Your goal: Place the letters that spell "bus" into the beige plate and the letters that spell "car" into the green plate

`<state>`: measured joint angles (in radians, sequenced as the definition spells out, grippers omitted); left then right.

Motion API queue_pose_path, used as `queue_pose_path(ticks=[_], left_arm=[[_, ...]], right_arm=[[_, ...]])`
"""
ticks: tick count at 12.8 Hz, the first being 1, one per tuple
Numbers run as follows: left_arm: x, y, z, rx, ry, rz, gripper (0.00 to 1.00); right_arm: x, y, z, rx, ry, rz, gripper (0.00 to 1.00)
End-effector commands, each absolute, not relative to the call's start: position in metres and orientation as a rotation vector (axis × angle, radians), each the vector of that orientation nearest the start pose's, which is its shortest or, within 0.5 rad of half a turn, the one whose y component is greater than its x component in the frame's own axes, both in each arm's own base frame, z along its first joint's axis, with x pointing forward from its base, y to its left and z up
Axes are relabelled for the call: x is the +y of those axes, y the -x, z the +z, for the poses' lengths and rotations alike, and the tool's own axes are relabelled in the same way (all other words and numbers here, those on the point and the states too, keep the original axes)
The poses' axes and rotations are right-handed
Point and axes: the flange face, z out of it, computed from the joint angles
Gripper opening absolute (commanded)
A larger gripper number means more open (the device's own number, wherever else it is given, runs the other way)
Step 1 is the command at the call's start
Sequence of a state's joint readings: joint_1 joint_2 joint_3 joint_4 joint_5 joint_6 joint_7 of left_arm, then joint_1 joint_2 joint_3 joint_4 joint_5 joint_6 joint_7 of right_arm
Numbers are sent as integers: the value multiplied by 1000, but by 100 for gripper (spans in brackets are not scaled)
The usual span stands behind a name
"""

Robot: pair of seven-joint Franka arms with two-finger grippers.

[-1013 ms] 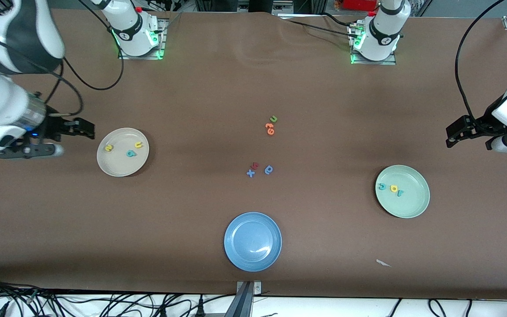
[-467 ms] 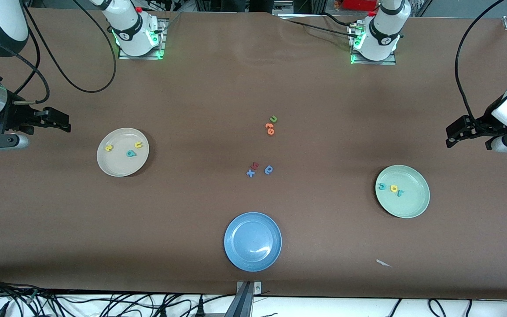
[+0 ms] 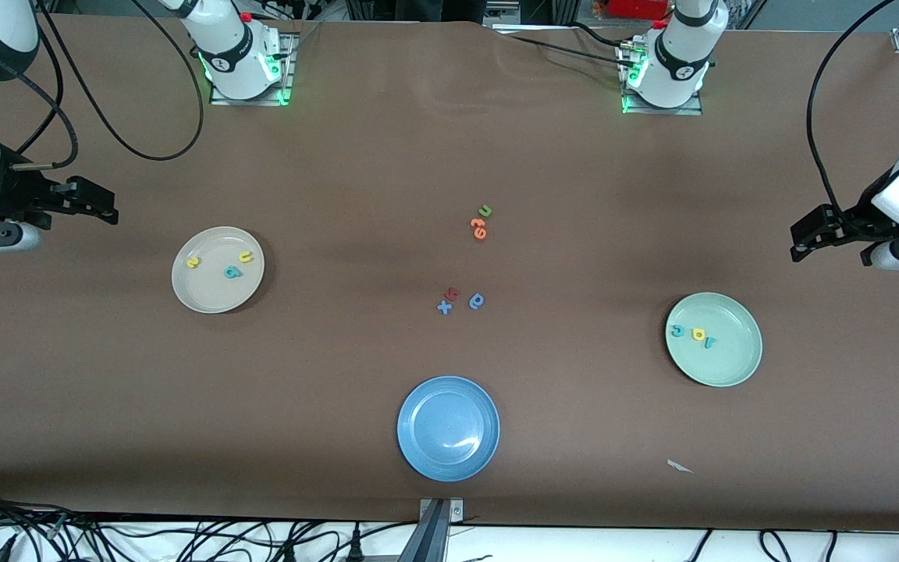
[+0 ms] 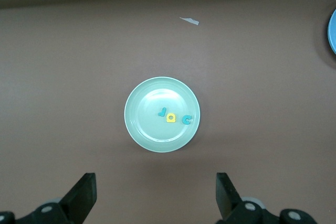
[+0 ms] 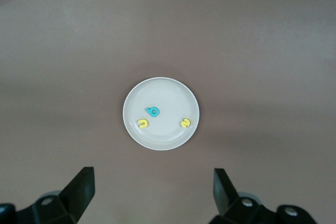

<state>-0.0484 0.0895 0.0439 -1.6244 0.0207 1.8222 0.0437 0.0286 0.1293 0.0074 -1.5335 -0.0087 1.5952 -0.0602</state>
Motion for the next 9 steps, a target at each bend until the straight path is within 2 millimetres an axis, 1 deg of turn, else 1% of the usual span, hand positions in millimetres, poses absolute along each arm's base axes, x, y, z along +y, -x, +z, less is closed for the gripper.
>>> queue_pose_path(ticks=[1,2,5,7,9], left_arm=[[-3,-600,573,73,3131,-161,100],[-3,-600,573,75,3130,-161,100],[-3,-600,573,75,3130,-161,100],[-3,-600,573,73,3130,-161,100],[-4,-600,573,75,3131,-161,100]], right_arm=[[18,-586,575,-178,3136,108,100],[15,-586,576,-174,3138,104,100],[15,-583,584,-176,3136,135,100],[16,-582,583,-169,3135,154,100],[13,-582,583,-166,3140,155,100]])
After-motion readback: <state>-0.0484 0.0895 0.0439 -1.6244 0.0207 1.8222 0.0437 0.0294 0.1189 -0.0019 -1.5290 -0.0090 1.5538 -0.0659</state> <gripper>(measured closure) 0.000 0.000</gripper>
